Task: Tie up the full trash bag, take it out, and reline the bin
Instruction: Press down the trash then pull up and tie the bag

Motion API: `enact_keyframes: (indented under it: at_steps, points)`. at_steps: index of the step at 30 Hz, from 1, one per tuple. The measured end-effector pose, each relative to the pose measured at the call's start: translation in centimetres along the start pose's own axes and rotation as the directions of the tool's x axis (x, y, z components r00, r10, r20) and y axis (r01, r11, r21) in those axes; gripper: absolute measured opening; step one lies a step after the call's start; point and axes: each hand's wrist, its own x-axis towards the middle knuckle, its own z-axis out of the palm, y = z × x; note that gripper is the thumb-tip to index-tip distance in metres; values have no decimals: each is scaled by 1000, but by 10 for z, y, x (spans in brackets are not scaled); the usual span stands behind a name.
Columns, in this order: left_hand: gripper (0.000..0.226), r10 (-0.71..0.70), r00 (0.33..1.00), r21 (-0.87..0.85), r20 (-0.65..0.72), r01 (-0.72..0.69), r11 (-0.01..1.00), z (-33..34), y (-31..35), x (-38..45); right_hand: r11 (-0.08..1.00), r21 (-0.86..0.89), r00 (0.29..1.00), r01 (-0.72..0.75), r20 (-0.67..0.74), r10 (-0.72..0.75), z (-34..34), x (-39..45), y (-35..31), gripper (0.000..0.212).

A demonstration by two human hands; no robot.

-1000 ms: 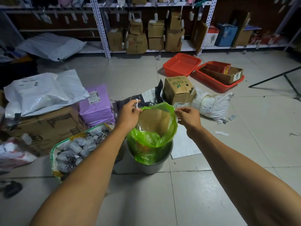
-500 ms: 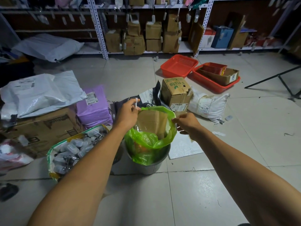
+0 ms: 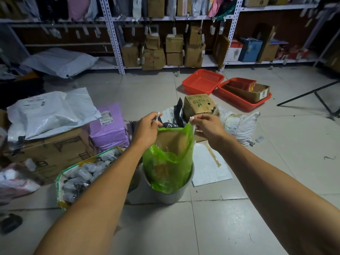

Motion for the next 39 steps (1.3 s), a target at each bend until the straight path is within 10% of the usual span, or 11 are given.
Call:
enact_keyframes:
  at_steps: [39]
  points:
    - [22,17,973,-88,231,3,996,20,-25,7,953,-124,950,275,185,-250,56,29,34,6]
